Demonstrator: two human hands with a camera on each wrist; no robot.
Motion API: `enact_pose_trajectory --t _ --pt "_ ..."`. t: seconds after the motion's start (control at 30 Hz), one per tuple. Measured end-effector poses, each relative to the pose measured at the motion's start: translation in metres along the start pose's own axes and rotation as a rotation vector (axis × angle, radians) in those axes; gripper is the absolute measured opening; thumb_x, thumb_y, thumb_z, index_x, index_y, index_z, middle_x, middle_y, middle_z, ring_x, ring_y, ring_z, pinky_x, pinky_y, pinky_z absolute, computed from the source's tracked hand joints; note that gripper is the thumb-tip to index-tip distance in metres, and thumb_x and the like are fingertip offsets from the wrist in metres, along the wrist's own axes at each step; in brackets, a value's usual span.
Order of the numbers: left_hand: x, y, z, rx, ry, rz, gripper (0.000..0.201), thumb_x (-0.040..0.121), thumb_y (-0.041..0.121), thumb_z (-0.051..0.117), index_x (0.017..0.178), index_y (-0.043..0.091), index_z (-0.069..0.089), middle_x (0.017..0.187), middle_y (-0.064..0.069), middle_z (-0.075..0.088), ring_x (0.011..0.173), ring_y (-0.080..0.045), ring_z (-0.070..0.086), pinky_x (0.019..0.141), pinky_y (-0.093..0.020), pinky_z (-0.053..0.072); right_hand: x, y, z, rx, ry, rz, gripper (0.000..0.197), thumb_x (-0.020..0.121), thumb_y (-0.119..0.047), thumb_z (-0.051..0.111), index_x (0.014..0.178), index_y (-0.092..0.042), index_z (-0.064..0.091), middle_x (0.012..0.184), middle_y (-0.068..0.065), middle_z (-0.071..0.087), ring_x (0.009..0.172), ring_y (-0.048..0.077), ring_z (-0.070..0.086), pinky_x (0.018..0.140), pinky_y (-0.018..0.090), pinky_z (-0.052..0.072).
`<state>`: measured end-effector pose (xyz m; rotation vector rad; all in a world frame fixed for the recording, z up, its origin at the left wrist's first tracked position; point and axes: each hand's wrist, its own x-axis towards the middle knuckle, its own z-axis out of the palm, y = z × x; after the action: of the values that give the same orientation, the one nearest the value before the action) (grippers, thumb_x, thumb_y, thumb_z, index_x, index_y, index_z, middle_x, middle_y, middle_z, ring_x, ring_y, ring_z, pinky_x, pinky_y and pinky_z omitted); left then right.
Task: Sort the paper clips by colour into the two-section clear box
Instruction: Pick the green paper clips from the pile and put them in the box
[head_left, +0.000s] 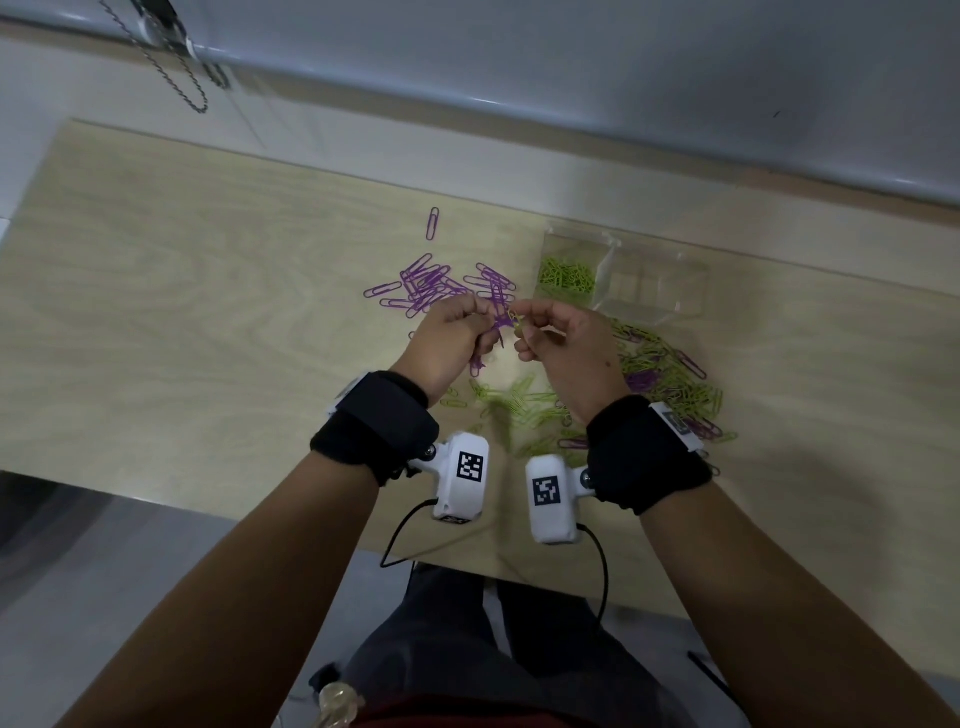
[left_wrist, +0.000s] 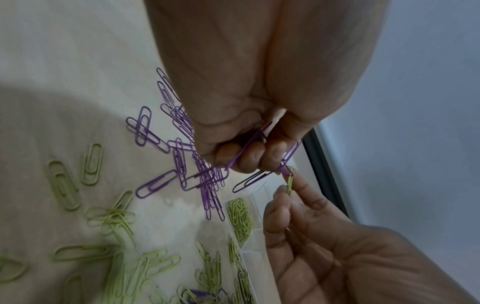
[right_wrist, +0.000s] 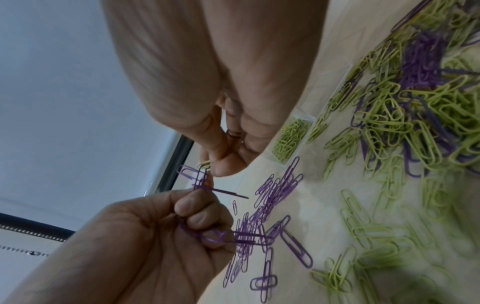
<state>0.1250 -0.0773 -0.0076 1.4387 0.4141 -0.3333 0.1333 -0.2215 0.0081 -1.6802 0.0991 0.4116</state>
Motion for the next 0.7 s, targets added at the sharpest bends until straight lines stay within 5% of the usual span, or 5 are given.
enact_pose_trajectory --t 0.23,0.47,0.57,0.7 --pt "-0.008 0.006 0.006 -0.249 0.026 -0.181 0.029 0.092 -0.002 0.035 0.071 0.015 0.045 0.043 0.005 0.04 0.045 -0.012 0.031 0.052 -0.026 0.019 -0.005 -0.007 0.001 -0.06 -0.046 -0.07 0.042 0.084 0.016 0.047 0.096 -0.018 0.068 0.074 0.0 0.049 0.062 0.011 0.053 0.064 0.02 0.05" --pt "-0.01 0.008 0.002 -0.224 0.018 -0.187 0.028 0.091 -0.002 0.036 0.07 0.013 0.047 0.043 0.005 0.04 0.043 -0.012 0.032 0.054 -0.029 0.023 -0.003 -0.01 0.002 0.167 0.057 0.006 0.02 0.088 0.006 0.056 0.098 -0.005 0.069 0.078 0.002 0.059 0.07 0.014 0.058 0.08 0.03 0.055" --pt "-0.011 0.008 0.001 -0.139 0.006 -0.148 0.033 0.09 -0.004 0.036 0.064 0.013 0.047 0.042 0.004 0.04 0.045 -0.015 0.032 0.053 -0.03 0.023 0.001 -0.012 0.003 0.257 0.066 0.025 0.02 0.088 0.01 0.055 0.096 -0.005 0.066 0.081 0.007 0.055 0.069 0.013 0.058 0.075 0.027 0.057" --pt "-0.013 0.015 0.001 -0.164 0.0 -0.199 0.029 0.09 -0.004 0.036 0.068 0.013 0.045 0.043 0.005 0.038 0.043 -0.011 0.032 0.048 -0.025 0.023 0.002 -0.017 0.003 0.079 0.076 -0.088 0.026 0.084 0.016 0.05 0.09 -0.007 0.06 0.077 0.006 0.053 0.068 0.02 0.056 0.067 0.026 0.055"
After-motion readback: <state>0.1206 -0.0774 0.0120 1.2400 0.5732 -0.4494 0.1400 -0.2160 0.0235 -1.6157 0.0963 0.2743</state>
